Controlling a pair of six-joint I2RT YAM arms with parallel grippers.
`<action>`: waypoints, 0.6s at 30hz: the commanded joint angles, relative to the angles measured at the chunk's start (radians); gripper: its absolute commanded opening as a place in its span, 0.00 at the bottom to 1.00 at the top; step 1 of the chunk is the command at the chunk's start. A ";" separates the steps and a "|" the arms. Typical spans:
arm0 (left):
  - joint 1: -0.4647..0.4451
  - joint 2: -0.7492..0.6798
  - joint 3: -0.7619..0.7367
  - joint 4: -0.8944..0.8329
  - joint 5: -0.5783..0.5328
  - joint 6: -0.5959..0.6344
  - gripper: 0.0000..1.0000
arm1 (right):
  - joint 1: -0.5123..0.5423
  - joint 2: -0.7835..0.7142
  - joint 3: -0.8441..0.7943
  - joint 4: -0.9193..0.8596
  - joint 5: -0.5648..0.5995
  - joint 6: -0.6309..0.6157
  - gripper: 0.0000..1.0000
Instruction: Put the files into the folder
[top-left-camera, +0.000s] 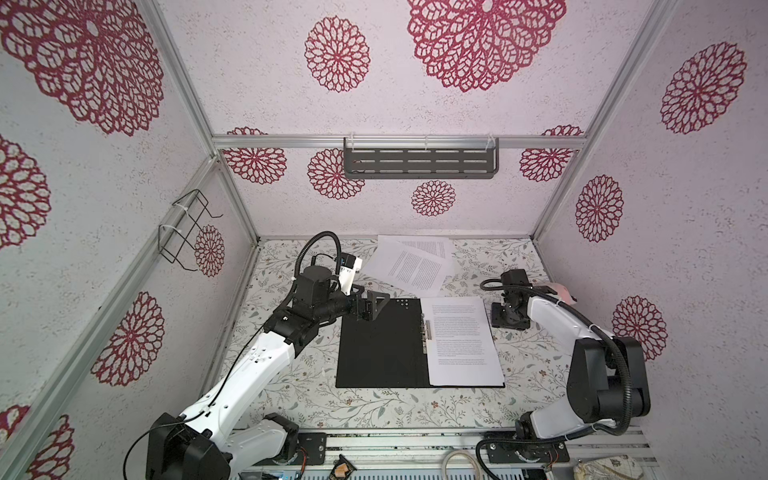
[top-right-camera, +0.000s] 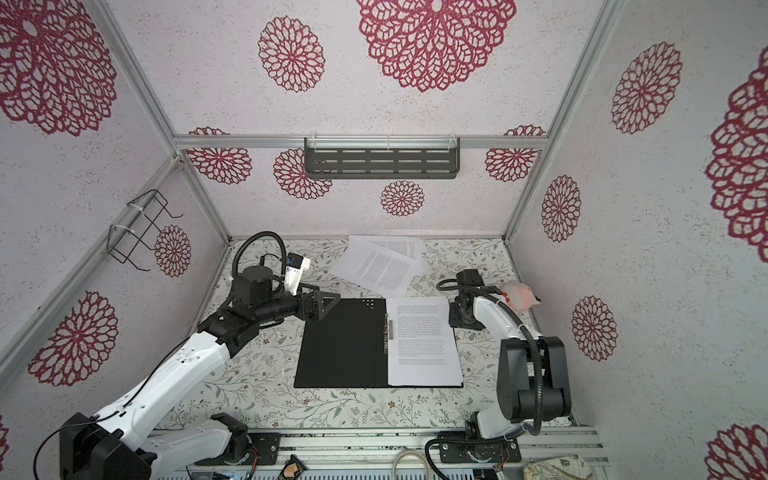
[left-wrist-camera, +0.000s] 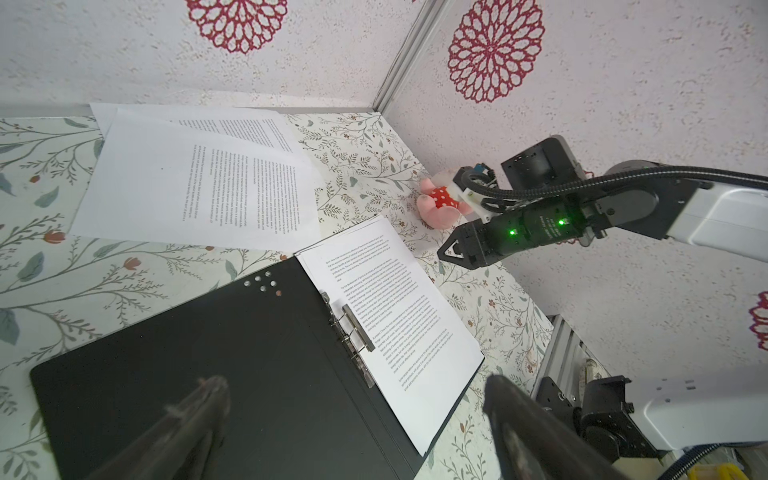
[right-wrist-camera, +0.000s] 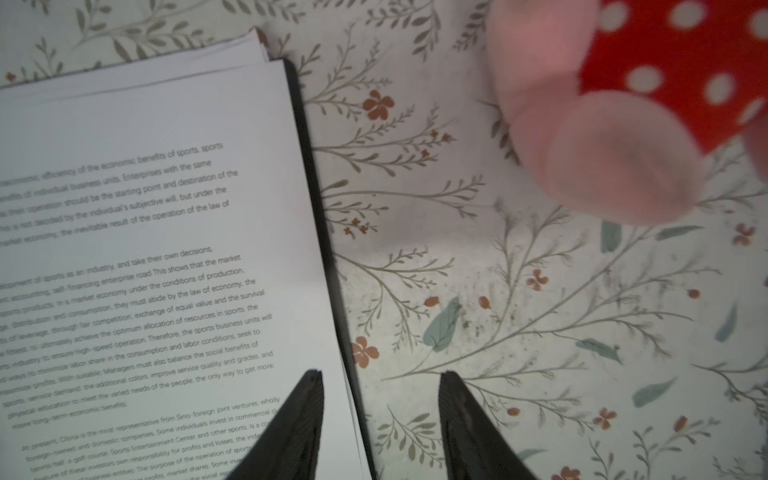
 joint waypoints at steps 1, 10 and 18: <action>0.024 0.013 0.023 0.013 -0.025 -0.034 0.98 | -0.031 -0.099 0.069 -0.034 0.046 0.057 0.62; 0.062 0.093 0.100 -0.071 -0.178 -0.170 0.99 | -0.108 -0.176 0.052 0.140 -0.177 0.131 0.99; 0.130 0.302 0.176 -0.077 -0.043 -0.263 0.98 | -0.098 -0.064 0.018 0.385 -0.423 0.213 0.88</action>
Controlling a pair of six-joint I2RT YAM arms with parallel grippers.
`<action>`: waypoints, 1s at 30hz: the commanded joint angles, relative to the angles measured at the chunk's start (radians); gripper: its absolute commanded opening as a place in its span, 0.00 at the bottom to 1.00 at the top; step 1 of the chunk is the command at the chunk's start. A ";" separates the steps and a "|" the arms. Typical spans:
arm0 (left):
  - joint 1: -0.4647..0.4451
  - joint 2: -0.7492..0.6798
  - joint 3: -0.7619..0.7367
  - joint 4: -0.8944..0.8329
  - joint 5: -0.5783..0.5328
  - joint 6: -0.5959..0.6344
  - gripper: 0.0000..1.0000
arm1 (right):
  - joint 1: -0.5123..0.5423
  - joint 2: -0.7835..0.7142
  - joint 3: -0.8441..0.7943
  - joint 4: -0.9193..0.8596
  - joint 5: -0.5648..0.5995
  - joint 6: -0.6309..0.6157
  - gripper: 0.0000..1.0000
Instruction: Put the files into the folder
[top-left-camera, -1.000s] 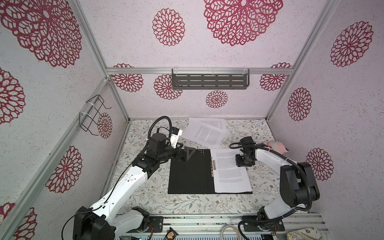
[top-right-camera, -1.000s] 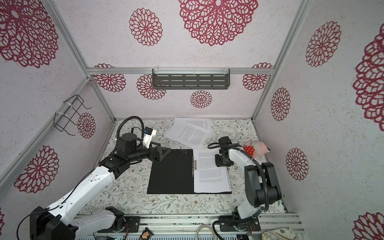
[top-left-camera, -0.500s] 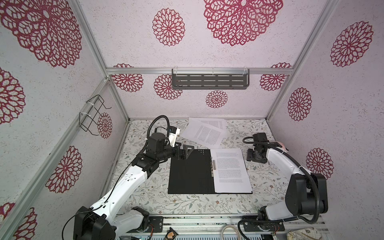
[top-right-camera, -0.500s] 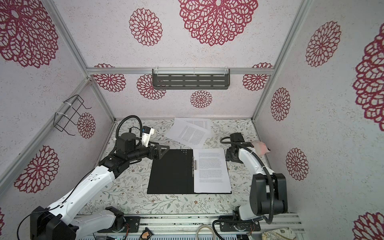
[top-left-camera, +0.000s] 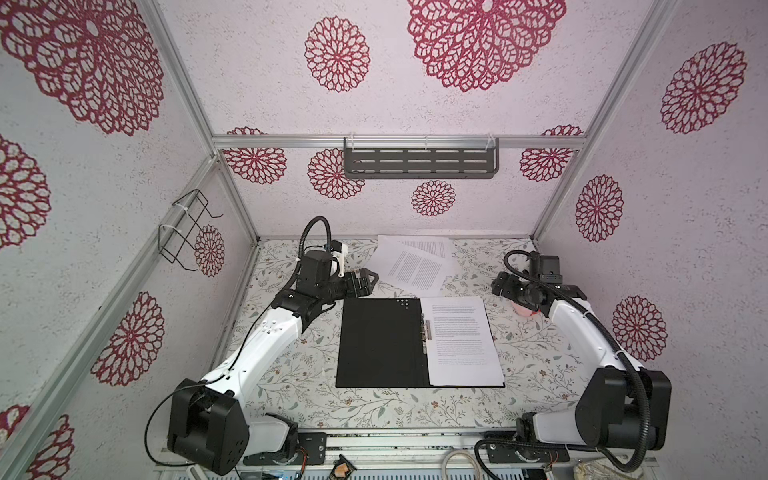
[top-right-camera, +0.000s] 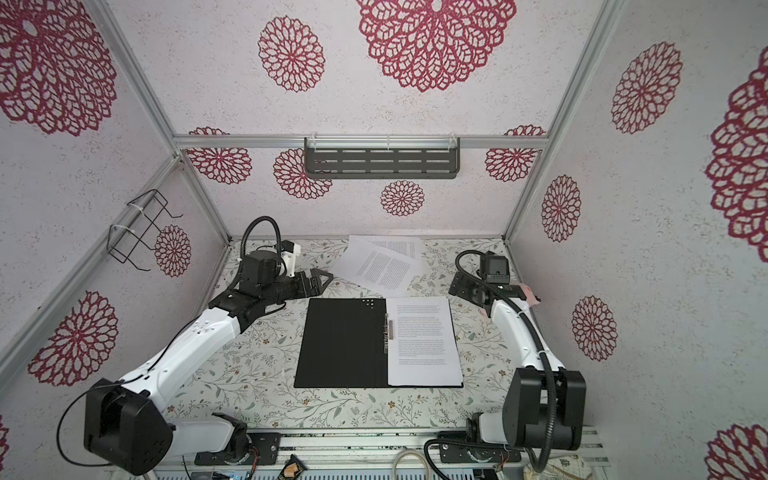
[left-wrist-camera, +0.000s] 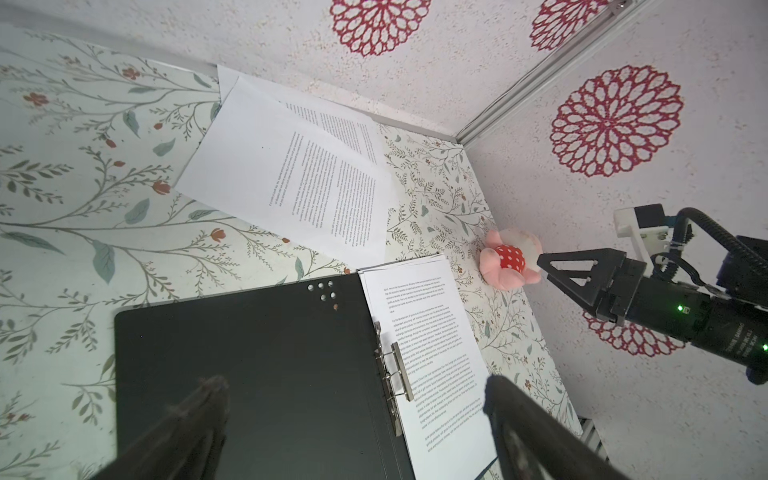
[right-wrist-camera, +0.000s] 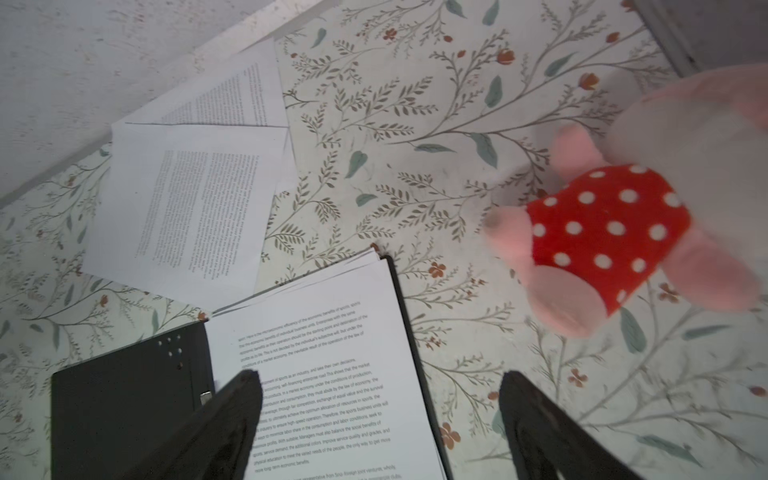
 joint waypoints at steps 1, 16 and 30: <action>0.034 0.102 0.058 -0.038 0.043 -0.071 0.99 | 0.013 0.049 -0.019 0.146 -0.151 0.052 0.86; 0.116 0.774 0.634 -0.202 0.135 0.105 0.96 | 0.127 0.419 0.088 0.380 -0.329 0.084 0.76; 0.128 1.054 0.881 -0.215 0.164 0.128 0.95 | 0.173 0.635 0.205 0.475 -0.359 0.163 0.74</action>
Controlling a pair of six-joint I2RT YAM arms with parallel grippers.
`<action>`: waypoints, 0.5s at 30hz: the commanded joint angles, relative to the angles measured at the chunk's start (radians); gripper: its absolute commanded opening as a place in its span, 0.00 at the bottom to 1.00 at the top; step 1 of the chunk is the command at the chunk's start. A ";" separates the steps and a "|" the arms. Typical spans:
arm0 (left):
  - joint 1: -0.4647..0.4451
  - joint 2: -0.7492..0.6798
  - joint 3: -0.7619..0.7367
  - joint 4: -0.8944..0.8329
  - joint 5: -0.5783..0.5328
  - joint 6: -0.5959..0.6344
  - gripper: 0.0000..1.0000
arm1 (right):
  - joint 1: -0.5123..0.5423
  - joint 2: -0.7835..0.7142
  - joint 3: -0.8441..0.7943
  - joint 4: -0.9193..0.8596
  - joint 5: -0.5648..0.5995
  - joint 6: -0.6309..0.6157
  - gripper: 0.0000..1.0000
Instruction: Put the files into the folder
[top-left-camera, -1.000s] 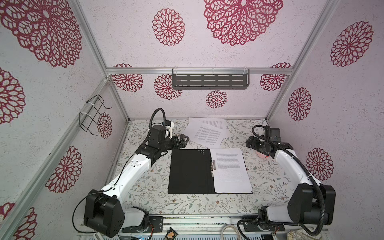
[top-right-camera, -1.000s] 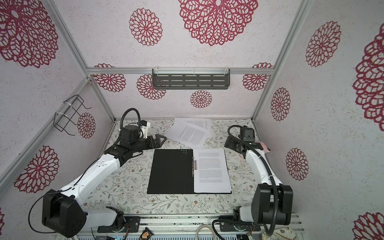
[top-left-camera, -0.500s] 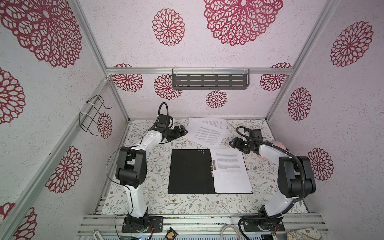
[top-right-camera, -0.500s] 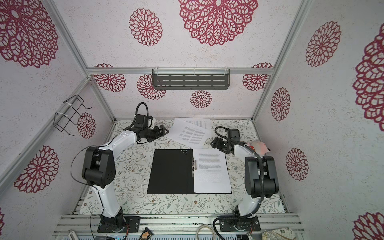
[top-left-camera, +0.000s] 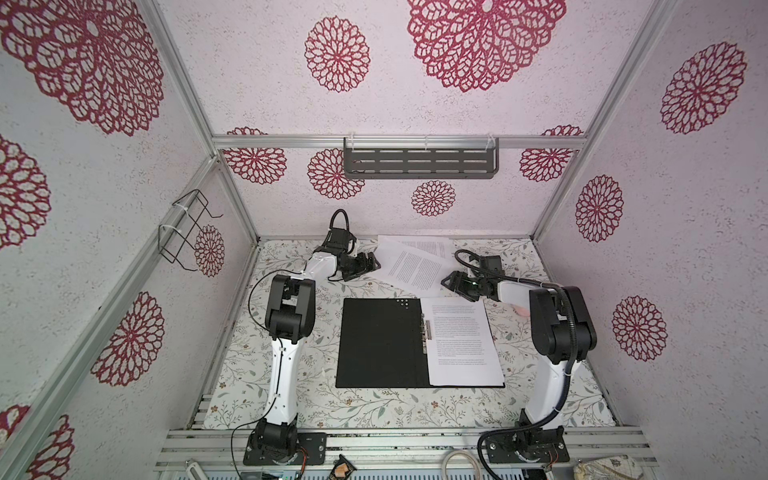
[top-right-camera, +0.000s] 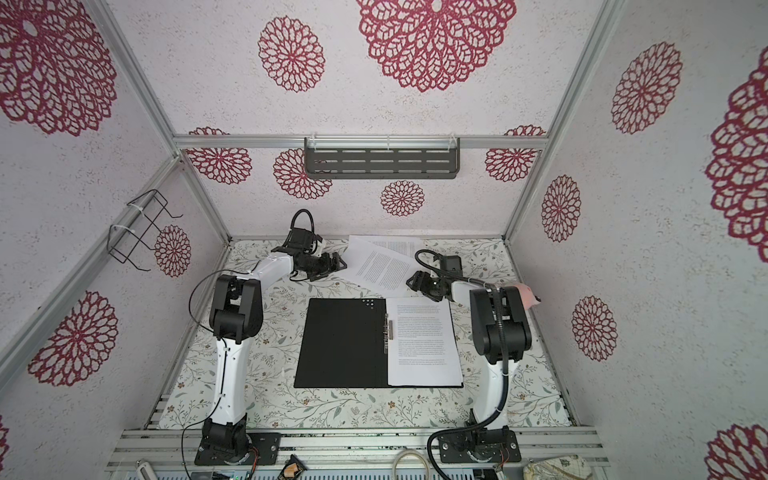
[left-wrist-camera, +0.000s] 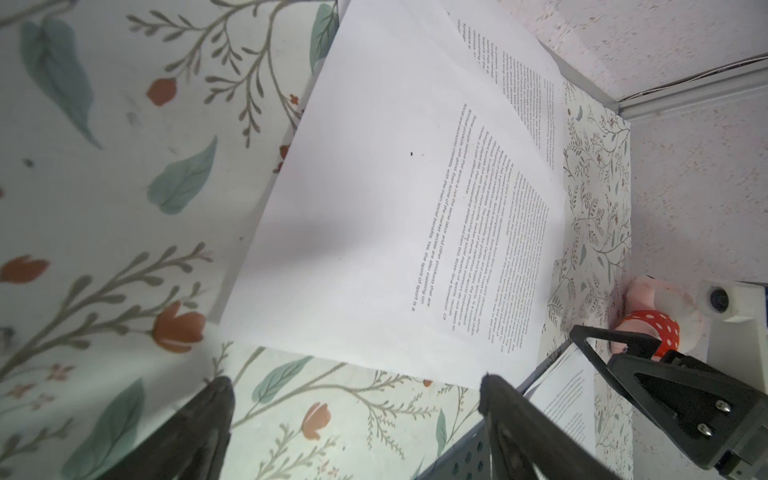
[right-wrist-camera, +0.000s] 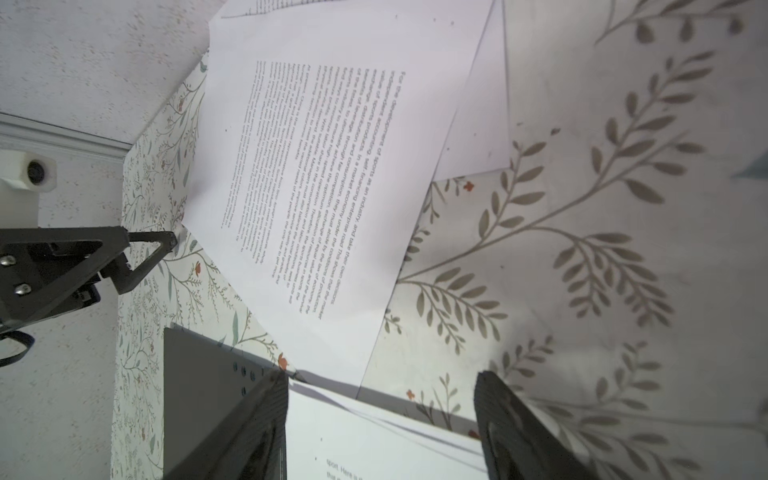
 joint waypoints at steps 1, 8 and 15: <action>0.009 0.047 0.043 -0.009 0.025 0.019 0.95 | 0.011 0.033 0.040 0.045 -0.016 0.040 0.74; 0.005 0.097 0.050 -0.014 0.053 0.005 0.95 | 0.023 0.130 0.118 0.079 -0.031 0.111 0.73; -0.019 0.113 0.026 -0.016 0.064 0.012 0.95 | 0.031 0.202 0.180 0.151 -0.046 0.215 0.72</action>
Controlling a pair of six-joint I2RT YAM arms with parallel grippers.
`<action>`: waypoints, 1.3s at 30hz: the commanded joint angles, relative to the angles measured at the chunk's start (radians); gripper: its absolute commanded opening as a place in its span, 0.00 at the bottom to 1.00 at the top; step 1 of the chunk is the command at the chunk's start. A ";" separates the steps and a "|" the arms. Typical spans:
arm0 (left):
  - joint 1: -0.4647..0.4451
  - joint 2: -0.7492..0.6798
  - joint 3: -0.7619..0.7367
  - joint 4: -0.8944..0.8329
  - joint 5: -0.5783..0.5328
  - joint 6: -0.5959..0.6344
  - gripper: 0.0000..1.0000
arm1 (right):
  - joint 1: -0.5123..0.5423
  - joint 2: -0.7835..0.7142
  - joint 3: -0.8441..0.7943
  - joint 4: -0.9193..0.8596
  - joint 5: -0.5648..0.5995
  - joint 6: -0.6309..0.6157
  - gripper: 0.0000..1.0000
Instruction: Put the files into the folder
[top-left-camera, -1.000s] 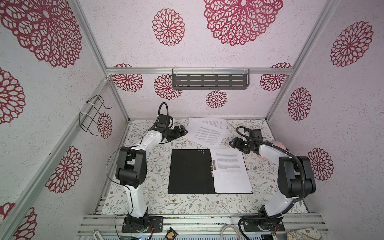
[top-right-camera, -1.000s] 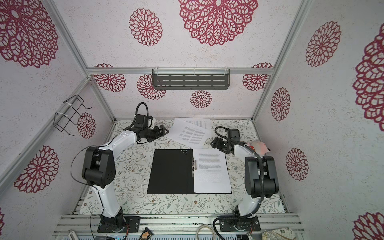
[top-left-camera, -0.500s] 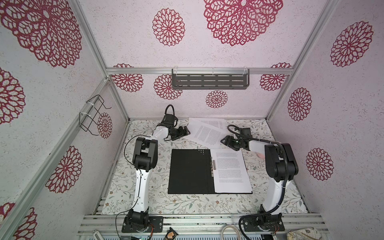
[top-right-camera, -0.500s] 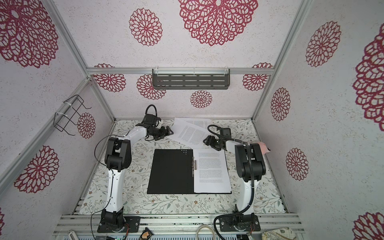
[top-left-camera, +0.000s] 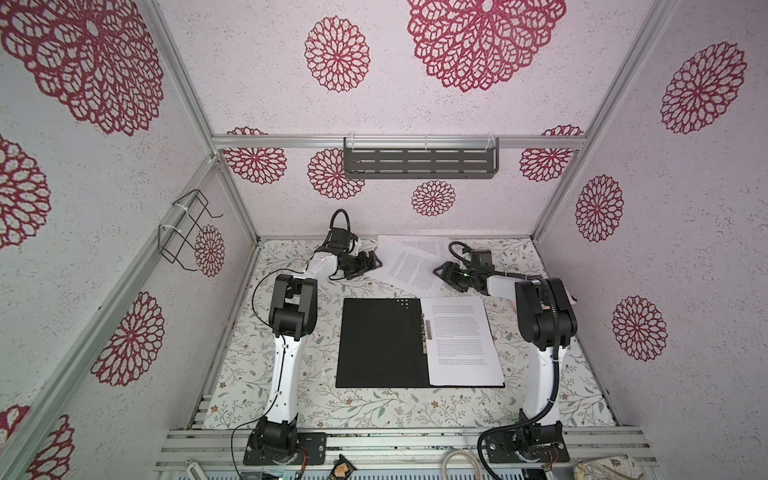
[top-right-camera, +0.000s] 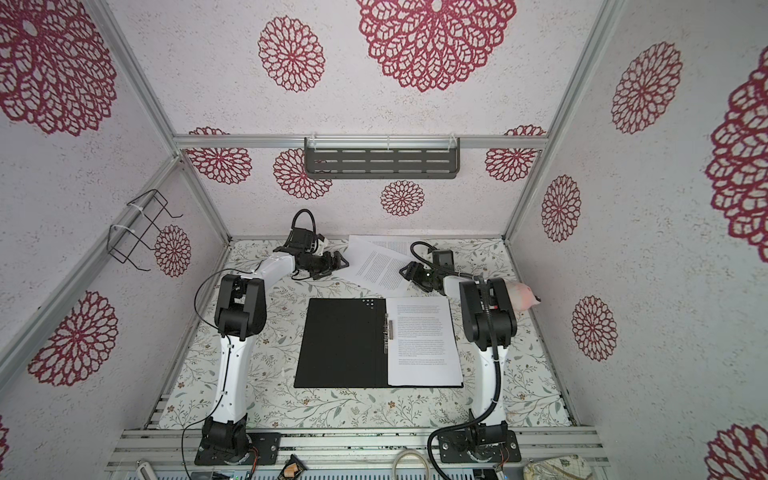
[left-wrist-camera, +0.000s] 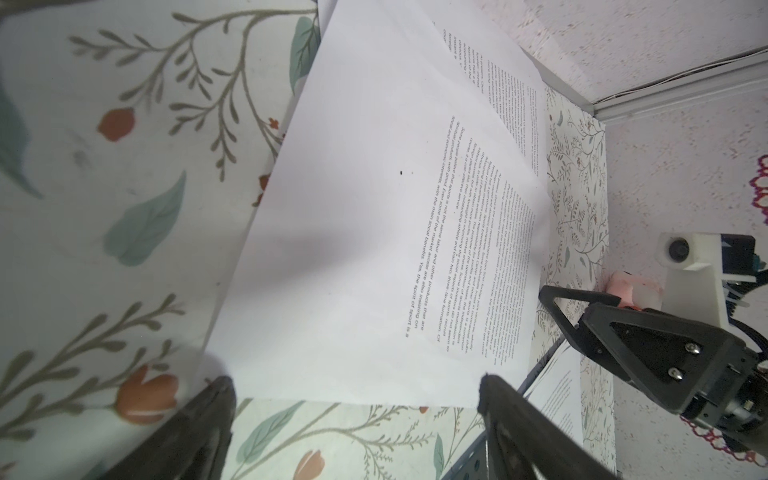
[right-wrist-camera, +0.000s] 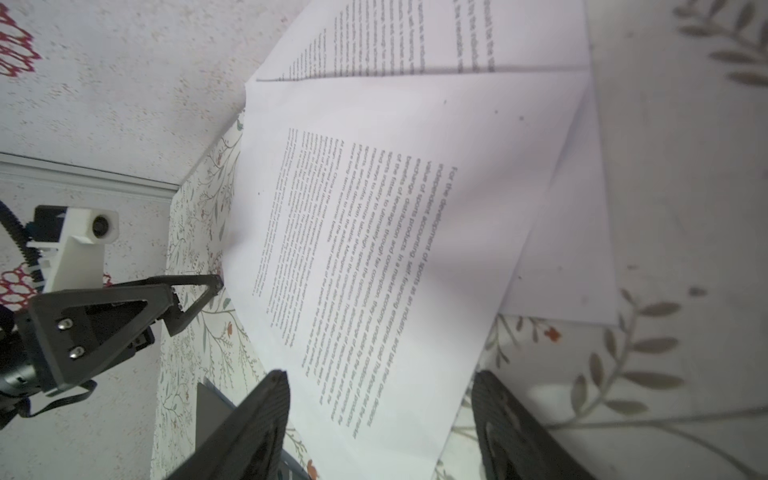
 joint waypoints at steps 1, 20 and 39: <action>-0.021 0.060 -0.031 -0.033 0.010 0.010 0.95 | 0.010 0.046 0.029 0.014 -0.012 0.079 0.72; -0.032 0.054 -0.114 0.039 0.053 -0.032 0.93 | 0.021 0.076 0.050 0.324 -0.227 0.267 0.71; -0.037 -0.007 -0.164 0.056 0.095 -0.051 0.92 | -0.005 -0.074 0.025 -0.051 -0.066 -0.003 0.67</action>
